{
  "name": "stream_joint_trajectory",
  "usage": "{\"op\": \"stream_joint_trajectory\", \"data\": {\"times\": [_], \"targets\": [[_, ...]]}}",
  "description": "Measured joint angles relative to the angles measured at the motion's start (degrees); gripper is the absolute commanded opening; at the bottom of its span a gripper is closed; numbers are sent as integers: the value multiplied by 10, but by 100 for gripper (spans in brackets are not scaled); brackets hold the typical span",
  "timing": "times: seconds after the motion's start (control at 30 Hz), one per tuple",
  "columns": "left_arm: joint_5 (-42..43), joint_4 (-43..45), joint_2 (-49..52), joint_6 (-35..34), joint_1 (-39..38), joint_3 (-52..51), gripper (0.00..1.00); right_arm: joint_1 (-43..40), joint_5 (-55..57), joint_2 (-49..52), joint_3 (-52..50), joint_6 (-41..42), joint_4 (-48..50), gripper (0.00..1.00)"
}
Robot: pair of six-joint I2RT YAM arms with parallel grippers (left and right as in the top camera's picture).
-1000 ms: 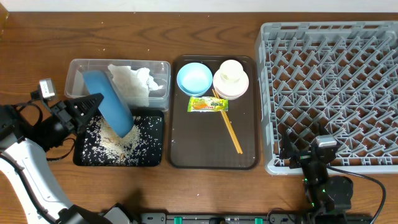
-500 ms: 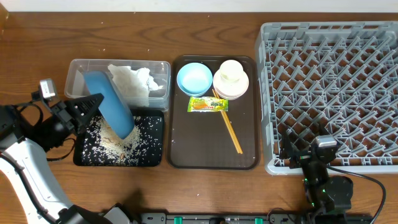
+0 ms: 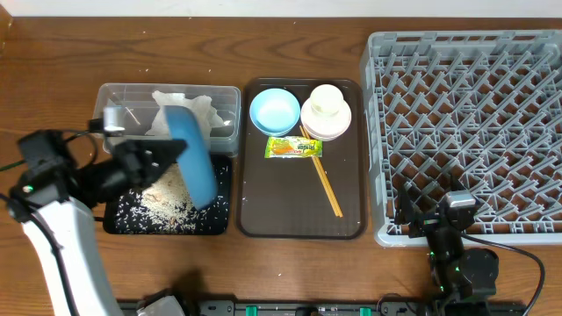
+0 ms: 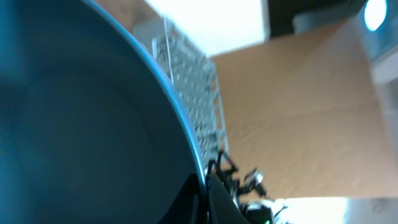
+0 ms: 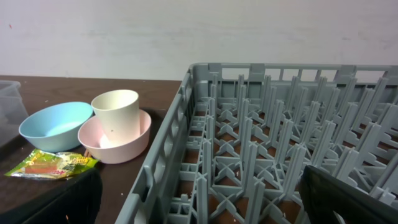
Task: Sort waste into correct bins and load items into the dishwasher rack
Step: 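Return the blue plate with the left gripper onto the brown tray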
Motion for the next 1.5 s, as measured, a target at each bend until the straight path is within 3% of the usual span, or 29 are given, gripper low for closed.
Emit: {"op": "stream_joint_trajectory", "data": {"times": [0.2,0.5,0.7,0.97,1.13,1.5], "targets": [[-101,47,-88,-94,-124,0,6,0,0,0,0,0,0,99],[-365,126,-184,-250,-361,0,6,0,0,0,0,0,0,99],[-505,158,-151,-296,-513,0,6,0,0,0,0,0,0,99],[-600,243,-20,-319,-673,0,6,0,0,0,0,0,0,99],[-640,259,70,-327,-724,0,6,0,0,0,0,0,0,99],[-667,280,173,-334,-750,0,6,0,0,0,0,0,0,99]]}}
